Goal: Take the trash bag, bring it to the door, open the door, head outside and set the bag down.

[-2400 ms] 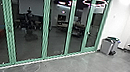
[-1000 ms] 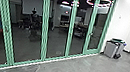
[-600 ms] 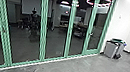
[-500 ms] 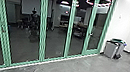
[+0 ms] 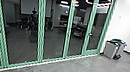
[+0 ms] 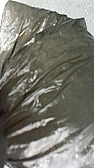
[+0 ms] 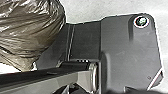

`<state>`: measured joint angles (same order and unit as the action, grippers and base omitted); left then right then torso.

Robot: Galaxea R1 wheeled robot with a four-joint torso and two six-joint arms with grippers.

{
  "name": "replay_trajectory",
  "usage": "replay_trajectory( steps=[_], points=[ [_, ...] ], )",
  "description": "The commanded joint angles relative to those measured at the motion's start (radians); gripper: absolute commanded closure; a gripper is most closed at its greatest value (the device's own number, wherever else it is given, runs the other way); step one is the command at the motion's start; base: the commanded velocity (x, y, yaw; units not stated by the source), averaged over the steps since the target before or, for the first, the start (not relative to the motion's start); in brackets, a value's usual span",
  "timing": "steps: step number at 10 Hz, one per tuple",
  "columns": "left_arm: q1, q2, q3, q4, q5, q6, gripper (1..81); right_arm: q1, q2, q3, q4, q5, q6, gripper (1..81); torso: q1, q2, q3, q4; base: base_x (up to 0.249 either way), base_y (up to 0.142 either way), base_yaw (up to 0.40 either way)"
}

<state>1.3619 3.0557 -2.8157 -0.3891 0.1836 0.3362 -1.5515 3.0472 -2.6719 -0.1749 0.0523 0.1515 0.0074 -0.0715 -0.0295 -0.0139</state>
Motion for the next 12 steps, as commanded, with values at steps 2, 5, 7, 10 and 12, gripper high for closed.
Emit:
replay_trajectory(
  steps=[2,5,7,10,12],
  points=[
    [-0.08,0.002,-0.002,0.001,0.06,0.003,81.1,0.058,0.012,0.006,-0.005,-0.046,-0.003,1.0,0.0,0.0,0.0,0.0,0.103,-0.078,0.0],
    [-0.08,0.002,-0.002,0.001,0.06,0.003,81.1,0.056,0.012,0.006,-0.005,-0.046,-0.003,1.0,0.0,0.0,0.0,0.0,0.103,-0.078,0.0],
    [-0.08,0.002,-0.002,0.001,0.06,0.003,81.1,0.055,0.012,0.003,-0.002,-0.046,-0.003,1.0,0.0,0.0,0.0,0.0,0.103,-0.078,0.0],
    [-0.08,0.002,-0.002,0.001,0.06,0.003,81.1,0.055,0.012,0.001,-0.002,-0.046,-0.003,1.0,0.0,0.0,0.0,0.0,0.103,-0.079,0.0],
    [-0.08,0.002,-0.002,0.001,0.06,0.003,81.1,0.055,0.012,0.001,-0.002,-0.046,-0.003,1.0,0.0,0.0,0.0,0.0,0.107,-0.082,0.0]
  ],
)
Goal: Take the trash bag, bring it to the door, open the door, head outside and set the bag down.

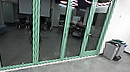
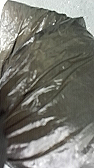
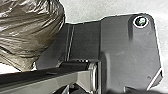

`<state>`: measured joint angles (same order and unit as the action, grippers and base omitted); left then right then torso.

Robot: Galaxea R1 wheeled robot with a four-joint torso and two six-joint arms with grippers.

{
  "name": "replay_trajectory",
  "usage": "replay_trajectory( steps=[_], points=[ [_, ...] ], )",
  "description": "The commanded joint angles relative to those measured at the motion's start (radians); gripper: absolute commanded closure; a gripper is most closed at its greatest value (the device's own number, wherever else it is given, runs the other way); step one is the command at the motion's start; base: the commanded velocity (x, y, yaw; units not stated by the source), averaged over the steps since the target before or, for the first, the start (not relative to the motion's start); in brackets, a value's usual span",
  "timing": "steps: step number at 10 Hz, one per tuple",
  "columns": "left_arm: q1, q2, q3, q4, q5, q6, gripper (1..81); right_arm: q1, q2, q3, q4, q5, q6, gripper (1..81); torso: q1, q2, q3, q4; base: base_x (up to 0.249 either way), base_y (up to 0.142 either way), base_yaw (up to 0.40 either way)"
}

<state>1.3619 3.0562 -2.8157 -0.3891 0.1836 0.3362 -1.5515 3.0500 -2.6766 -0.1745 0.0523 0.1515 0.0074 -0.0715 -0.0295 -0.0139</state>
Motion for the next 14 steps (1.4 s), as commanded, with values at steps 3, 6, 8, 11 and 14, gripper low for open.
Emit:
replay_trajectory(
  steps=[3,6,8,11,14],
  points=[
    [-0.08,0.001,-0.002,0.0,0.06,0.003,81.1,0.053,0.009,0.006,-0.002,-0.046,-0.003,1.0,0.0,0.0,0.0,0.0,0.112,-0.083,0.0],
    [-0.08,0.003,-0.002,0.001,0.06,0.003,81.1,0.053,0.009,0.006,-0.002,-0.045,-0.003,1.0,0.0,0.0,0.0,0.0,0.112,-0.083,0.0],
    [-0.08,0.003,-0.002,0.001,0.06,0.003,81.1,0.052,0.008,0.006,-0.002,-0.045,-0.003,1.0,0.0,0.0,0.0,0.0,0.112,-0.084,0.0],
    [-0.08,0.001,-0.002,0.0,0.06,0.003,81.1,0.052,0.009,0.006,-0.002,-0.045,-0.003,1.0,0.0,0.0,0.0,0.0,0.114,-0.087,0.0],
    [-0.08,0.003,-0.002,0.0,0.06,0.003,81.1,0.052,0.009,0.006,-0.002,-0.045,-0.003,1.0,0.0,0.0,0.0,0.0,0.117,-0.088,0.0]
  ],
)
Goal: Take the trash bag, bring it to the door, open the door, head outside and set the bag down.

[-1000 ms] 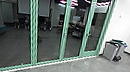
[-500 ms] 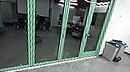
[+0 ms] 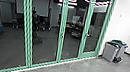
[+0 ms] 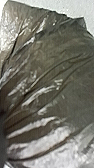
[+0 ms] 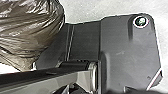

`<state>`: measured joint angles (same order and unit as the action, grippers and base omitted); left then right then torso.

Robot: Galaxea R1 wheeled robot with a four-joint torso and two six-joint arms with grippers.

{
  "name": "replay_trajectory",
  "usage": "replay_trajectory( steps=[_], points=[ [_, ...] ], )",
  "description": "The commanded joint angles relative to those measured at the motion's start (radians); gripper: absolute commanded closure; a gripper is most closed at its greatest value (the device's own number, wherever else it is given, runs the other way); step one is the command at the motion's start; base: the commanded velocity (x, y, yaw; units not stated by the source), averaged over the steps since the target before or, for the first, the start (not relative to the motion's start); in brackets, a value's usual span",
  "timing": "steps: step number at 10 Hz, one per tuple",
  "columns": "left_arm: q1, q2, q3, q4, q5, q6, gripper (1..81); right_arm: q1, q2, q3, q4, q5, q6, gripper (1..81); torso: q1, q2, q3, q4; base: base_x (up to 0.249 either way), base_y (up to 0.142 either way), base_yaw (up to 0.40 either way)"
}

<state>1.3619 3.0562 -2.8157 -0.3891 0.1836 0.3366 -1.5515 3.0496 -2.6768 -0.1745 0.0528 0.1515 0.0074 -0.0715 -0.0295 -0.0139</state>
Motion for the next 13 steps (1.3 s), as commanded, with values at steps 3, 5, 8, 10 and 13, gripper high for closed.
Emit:
replay_trajectory(
  steps=[3,5,8,10,13],
  points=[
    [-0.08,0.003,-0.002,0.001,0.06,0.002,81.1,0.052,0.01,0.006,-0.002,-0.047,-0.003,1.0,0.0,0.0,0.0,0.0,0.131,-0.088,0.0],
    [-0.08,0.004,-0.002,0.001,0.06,0.002,81.1,0.055,0.011,0.006,-0.005,-0.047,-0.003,1.0,0.0,0.0,0.0,0.0,0.148,-0.088,0.0],
    [-0.08,0.004,-0.002,0.001,0.06,0.002,81.1,0.053,0.011,0.006,-0.002,-0.047,-0.003,1.0,0.0,0.0,0.0,0.0,0.154,-0.088,0.0],
    [-0.08,0.004,-0.002,0.001,0.06,0.002,81.1,0.053,0.01,0.006,-0.002,-0.047,-0.003,1.0,0.0,0.0,0.0,0.0,0.155,-0.088,0.0],
    [-0.08,0.0,-0.002,0.0,0.06,0.002,81.1,0.052,0.011,0.005,-0.002,-0.047,-0.003,1.0,0.0,0.0,0.0,0.0,0.155,-0.089,0.0]
  ],
)
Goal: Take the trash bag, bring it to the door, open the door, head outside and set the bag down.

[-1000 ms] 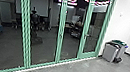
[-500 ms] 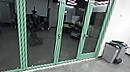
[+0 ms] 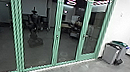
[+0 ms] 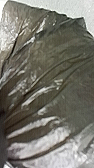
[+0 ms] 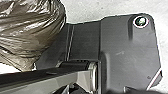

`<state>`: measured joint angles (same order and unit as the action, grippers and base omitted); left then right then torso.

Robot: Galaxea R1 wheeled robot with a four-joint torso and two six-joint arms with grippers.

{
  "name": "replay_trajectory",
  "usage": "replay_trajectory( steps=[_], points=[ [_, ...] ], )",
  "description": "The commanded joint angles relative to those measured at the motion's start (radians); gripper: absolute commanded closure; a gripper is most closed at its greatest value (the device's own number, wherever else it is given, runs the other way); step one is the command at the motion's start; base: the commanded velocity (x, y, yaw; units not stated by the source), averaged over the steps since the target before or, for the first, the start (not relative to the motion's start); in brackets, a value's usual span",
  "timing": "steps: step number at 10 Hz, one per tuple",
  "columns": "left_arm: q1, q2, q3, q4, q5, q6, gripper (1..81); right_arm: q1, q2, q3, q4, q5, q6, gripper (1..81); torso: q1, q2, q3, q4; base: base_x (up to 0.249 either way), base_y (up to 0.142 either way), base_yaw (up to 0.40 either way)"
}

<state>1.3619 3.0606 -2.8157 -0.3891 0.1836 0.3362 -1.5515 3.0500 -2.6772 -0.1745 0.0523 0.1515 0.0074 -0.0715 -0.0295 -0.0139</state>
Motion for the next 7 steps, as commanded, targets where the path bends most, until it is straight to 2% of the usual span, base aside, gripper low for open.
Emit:
replay_trajectory(
  steps=[1,7],
  points=[
    [-0.08,-0.006,-0.002,0.0,0.06,0.003,81.1,0.052,0.011,0.005,-0.005,-0.046,-0.003,1.0,0.0,0.0,0.0,0.0,0.155,-0.089,0.0],
    [-0.082,0.0,-0.002,0.001,0.059,0.004,81.1,0.052,0.014,0.004,-0.002,-0.045,-0.003,1.0,0.0,0.0,0.0,0.0,0.153,-0.089,0.0]
  ],
)
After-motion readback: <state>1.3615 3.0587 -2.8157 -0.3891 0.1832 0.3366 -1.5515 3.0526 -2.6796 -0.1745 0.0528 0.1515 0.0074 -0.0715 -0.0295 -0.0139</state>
